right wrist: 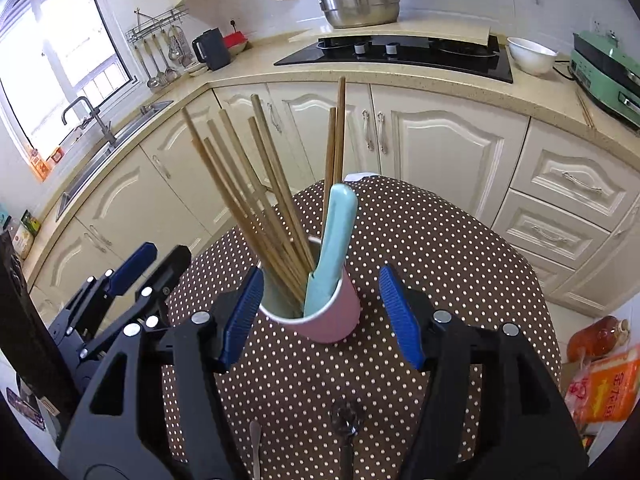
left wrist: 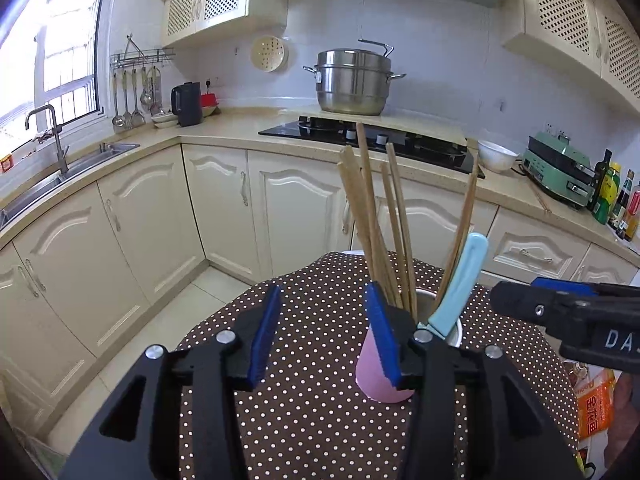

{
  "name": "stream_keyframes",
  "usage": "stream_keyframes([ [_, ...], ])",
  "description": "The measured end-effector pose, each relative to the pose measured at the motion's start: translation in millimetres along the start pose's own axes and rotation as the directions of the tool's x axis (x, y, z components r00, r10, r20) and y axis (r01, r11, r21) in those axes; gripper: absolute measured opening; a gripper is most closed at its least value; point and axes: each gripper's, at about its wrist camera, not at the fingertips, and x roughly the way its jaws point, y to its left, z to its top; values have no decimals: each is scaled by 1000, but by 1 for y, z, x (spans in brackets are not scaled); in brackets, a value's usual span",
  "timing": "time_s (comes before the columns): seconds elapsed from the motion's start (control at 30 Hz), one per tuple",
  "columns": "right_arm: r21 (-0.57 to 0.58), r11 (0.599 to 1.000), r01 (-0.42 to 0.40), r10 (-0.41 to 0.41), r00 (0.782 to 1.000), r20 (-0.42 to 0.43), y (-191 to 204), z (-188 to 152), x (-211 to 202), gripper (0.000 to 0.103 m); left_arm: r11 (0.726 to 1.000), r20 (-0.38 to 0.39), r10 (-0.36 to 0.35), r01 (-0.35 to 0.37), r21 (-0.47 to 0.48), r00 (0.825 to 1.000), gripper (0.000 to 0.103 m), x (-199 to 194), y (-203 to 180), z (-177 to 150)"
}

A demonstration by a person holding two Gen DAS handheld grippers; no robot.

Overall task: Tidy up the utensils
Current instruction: 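Withdraw both tools from the cup toward the spoon-fork and metal spoon, then close the right tool on the black spoon-fork while the left tool grasps the metal spoon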

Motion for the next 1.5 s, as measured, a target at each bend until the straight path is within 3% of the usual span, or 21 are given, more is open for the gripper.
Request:
stream_keyframes([
  [0.47, 6, 1000, 8, -8, 1000, 12, -1, -31, -38, 68, 1000, 39, -2, 1, 10, 999, 52, -61, 1, -18],
  [0.87, 6, 999, 38, -38, 997, -69, -10, -71, -38, 72, 1000, -3, 6, -6, 0, 1000, 57, -84, 2, -49],
  [1.2, -21, 998, 65, -68, 977, -204, -15, -115, 4, 72, 1000, -143, 7, -8, -1, 990, 62, -65, 2, -90],
  [1.5, -38, 998, 57, -66, 944, -322, -20, -140, 46, 71, 999, -278, 28, -37, -24, 960, 62, -35, 12, -129],
])
